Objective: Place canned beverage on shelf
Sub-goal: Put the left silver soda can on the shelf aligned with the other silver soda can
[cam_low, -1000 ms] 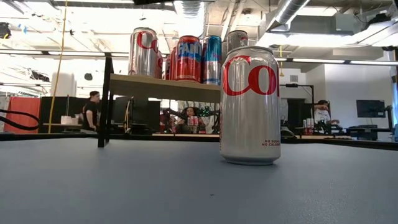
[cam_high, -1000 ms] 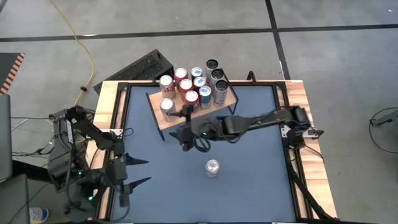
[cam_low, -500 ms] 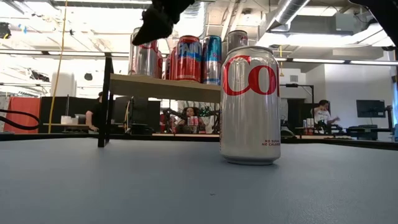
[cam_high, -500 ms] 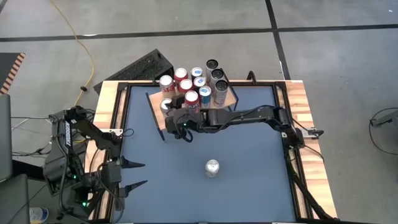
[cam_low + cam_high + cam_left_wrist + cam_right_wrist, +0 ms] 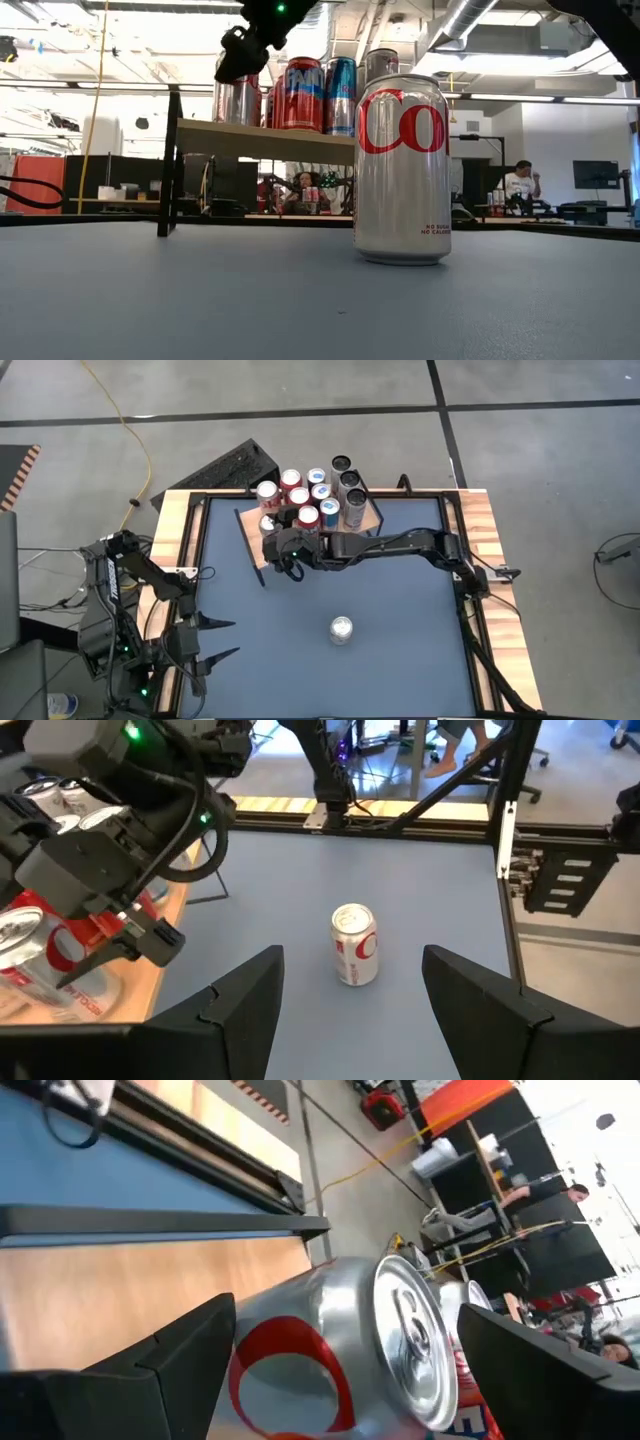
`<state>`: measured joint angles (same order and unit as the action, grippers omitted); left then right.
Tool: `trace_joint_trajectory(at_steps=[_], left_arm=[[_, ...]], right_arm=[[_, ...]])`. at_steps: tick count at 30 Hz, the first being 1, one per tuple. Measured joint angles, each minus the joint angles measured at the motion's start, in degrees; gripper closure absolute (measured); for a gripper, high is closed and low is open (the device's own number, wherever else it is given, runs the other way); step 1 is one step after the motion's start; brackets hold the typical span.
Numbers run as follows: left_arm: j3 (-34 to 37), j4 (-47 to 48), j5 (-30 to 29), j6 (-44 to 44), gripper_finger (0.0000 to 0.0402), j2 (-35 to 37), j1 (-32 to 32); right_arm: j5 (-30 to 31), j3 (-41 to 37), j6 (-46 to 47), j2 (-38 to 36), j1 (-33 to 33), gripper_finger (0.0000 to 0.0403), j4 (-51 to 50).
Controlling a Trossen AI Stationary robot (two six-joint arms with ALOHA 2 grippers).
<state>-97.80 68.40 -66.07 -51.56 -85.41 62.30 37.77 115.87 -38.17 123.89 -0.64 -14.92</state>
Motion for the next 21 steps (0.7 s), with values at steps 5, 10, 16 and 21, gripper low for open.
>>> trace_joint_trajectory(at_steps=[5,10,16,21], left_arm=[[0.1,0.1,-1.3,-0.2,0.0173,0.0,-0.2],[4.6,-0.9,-4.8,-1.4,0.0173,0.0,-0.2],[7.8,-0.8,-5.1,-5.2,0.0173,0.0,-0.2],[7.8,-1.7,-4.7,-6.3,0.0173,0.0,-0.1]], right_arm=[[0.1,1.0,0.0,-0.1,-0.7,0.0030,0.7],[-5.4,7.3,3.6,-0.1,-0.9,0.0030,-16.3],[-14.2,16.1,4.8,-0.1,-1.8,0.0043,-29.8],[-15.4,18.1,2.3,-2.1,-1.8,0.0114,-32.6]])
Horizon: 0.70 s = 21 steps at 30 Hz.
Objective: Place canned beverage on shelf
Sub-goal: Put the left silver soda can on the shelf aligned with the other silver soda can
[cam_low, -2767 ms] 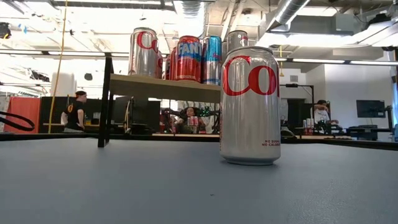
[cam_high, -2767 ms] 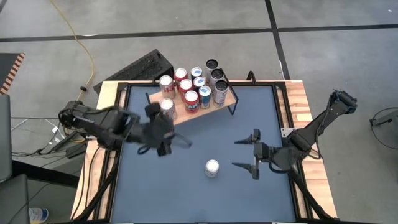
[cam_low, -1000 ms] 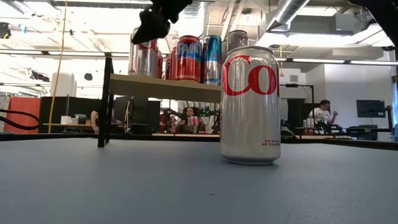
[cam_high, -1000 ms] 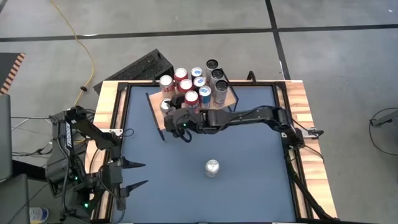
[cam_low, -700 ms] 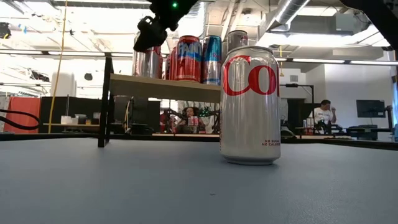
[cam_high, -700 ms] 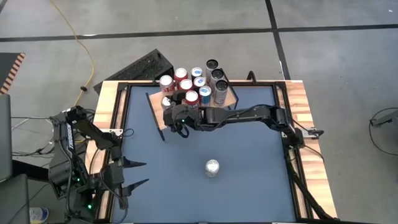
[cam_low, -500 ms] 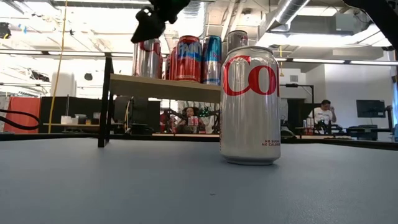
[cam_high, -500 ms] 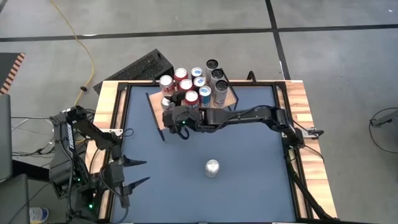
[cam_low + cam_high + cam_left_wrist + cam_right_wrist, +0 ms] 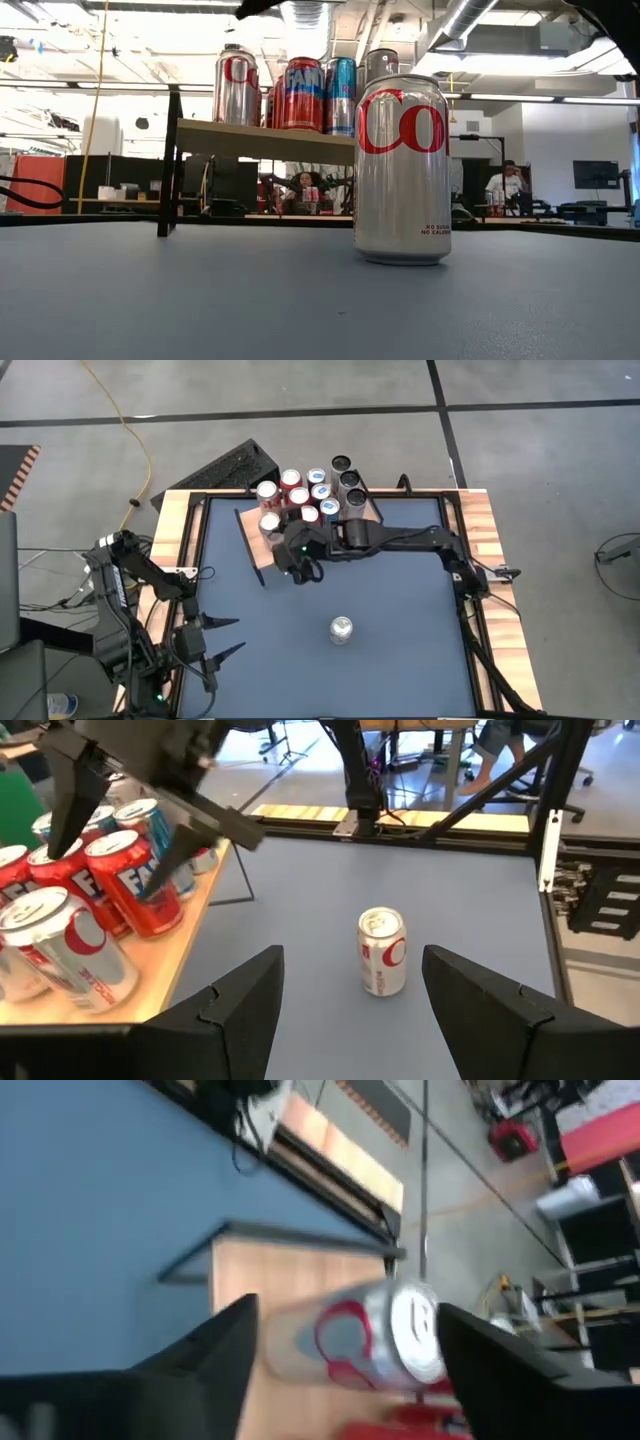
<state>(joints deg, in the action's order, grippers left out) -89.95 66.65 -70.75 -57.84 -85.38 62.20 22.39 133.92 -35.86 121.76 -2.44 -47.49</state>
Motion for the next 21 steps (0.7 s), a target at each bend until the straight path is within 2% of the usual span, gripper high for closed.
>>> trace_joint_trajectory(at_steps=[2,5,9,11,16,21], left_arm=[[0.0,-0.6,0.2,0.1,0.0173,0.0,0.2],[0.0,-0.7,0.3,-0.4,0.0173,0.0,0.3],[0.0,-0.8,0.4,-0.7,0.0173,0.0,0.3],[0.0,-0.8,0.5,-0.6,0.0173,0.0,0.3],[0.0,-0.8,0.5,-0.5,0.0173,0.0,0.3],[0.0,-0.8,0.5,-1.6,0.0173,0.0,0.3]], right_arm=[[0.3,-0.1,0.0,-0.1,0.9,0.0161,-0.5],[0.6,-0.2,-0.2,-0.1,2.5,0.0253,0.0],[-6.7,-0.1,-0.8,0.2,4.4,0.0375,-0.2],[-6.4,-0.2,-1.8,0.5,4.5,0.0393,-0.1],[-1.2,-0.1,-2.8,1.1,4.4,0.0400,4.2],[1.0,-0.1,-4.5,2.1,4.9,0.0402,3.5]])
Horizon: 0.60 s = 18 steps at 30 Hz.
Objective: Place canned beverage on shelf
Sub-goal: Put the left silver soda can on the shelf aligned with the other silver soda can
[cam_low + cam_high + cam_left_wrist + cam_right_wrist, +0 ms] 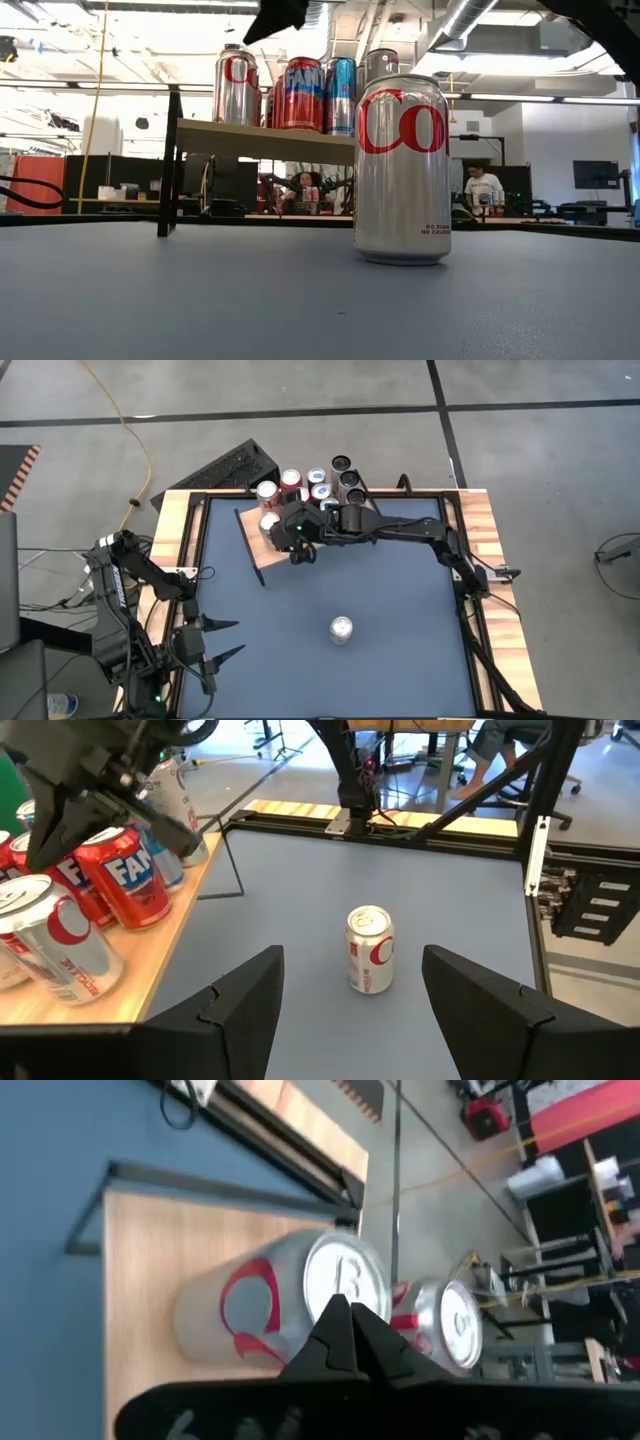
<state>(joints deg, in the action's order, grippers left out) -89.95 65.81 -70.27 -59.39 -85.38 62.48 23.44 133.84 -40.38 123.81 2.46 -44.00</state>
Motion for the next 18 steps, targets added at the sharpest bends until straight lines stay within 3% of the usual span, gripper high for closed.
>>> trace_joint_trajectory(at_steps=[3,12,18], left_arm=[[0.0,-0.1,0.0,-0.1,0.0173,0.0,0.0],[0.2,-0.2,-0.8,0.1,0.0173,0.0,-0.9],[5.1,0.2,-7.4,0.5,0.0173,0.0,-4.5]], right_arm=[[2.5,-0.1,-0.1,0.3,0.0,0.0403,-2.2],[2.4,-0.1,2.4,0.2,-1.2,0.0403,-3.8],[4.1,-0.1,0.0,0.2,-4.3,0.0403,-3.5]])
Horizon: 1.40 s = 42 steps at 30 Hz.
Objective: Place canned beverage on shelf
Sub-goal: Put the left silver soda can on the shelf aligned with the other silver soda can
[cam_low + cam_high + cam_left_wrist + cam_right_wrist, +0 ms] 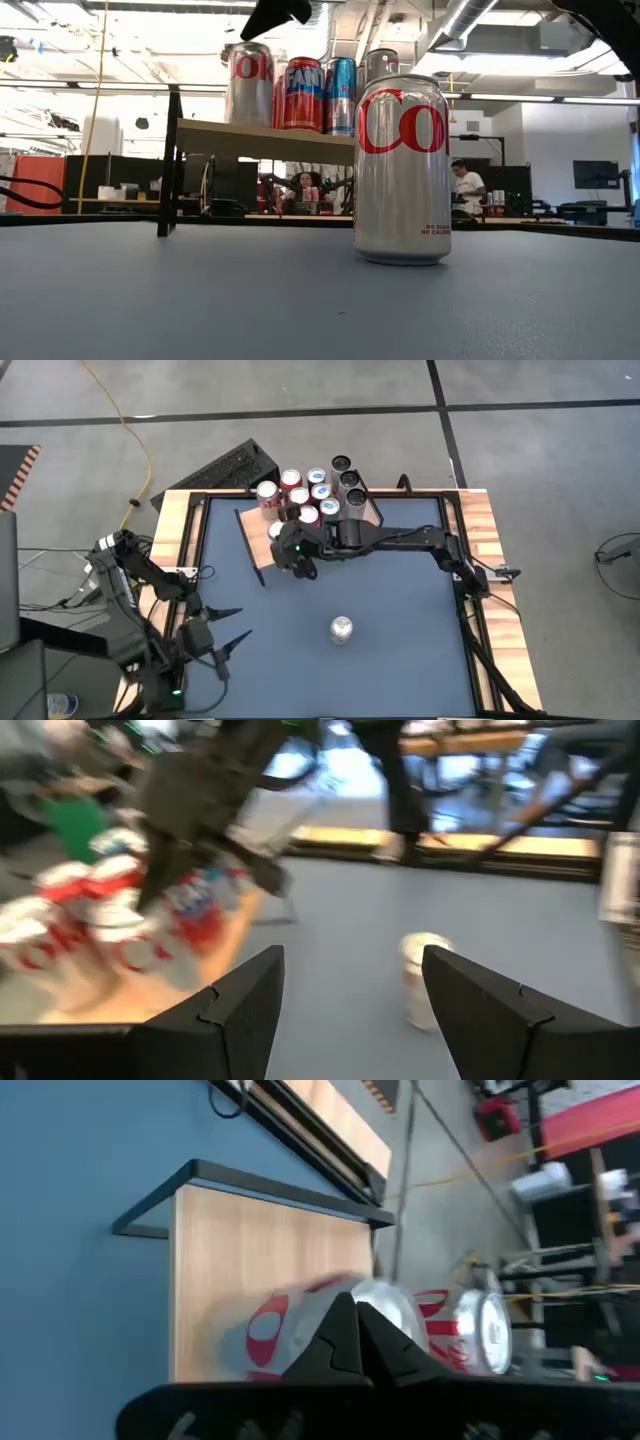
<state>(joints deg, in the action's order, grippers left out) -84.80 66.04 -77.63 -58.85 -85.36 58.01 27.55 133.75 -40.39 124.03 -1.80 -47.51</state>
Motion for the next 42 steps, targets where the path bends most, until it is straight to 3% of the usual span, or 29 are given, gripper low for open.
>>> trace_joint_trajectory(at_steps=[8,12,18,20,25,28,31,36,38,40,42], left_arm=[[4.4,3.2,-1.1,-4.9,0.0173,0.2,-8.3],[4.4,3.5,-0.7,-4.8,0.0173,0.2,-10.6],[8.1,3.5,-1.3,-7.4,0.0173,0.3,-10.7],[10.7,3.5,-2.2,-10.0,0.0173,0.5,-11.0],[14.7,3.2,-4.6,-14.3,0.0173,1.9,-13.5],[14.9,-3.3,-5.0,-6.9,0.0173,1.9,-15.7],[14.9,-17.9,-1.2,8.1,0.0173,1.9,-18.4],[14.9,-44.4,20.9,35.4,0.0173,1.9,-22.4],[14.9,-50.7,26.3,42.2,0.0173,1.9,-23.4],[14.9,-54.1,26.0,46.6,0.0173,1.9,-24.6],[14.9,-54.4,21.9,49.7,0.0173,1.9,-26.5]], right_arm=[[5.5,0.0,-1.4,-6.3,-3.2,0.0403,0.4],[5.3,0.0,5.9,-13.0,-4.5,0.0403,-9.8],[-6.6,0.2,22.2,-21.6,-9.2,0.0403,-30.8],[-3.6,0.0,26.2,-22.6,-11.8,0.0403,-34.8],[11.7,-0.1,38.8,-26.6,-20.4,0.0403,-42.5],[14.3,-2.5,44.6,-30.3,-25.8,0.0403,-42.2],[18.4,-6.9,49.5,-32.7,-30.5,0.0403,-42.4],[22.8,-16.4,59.9,-38.7,-37.9,0.0403,-42.5],[24.8,-20.0,64.0,-40.6,-40.6,0.0403,-42.5],[26.5,-24.0,67.5,-41.7,-42.6,0.0403,-42.4],[26.9,-27.6,70.6,-42.3,-43.7,0.0403,-42.2]])
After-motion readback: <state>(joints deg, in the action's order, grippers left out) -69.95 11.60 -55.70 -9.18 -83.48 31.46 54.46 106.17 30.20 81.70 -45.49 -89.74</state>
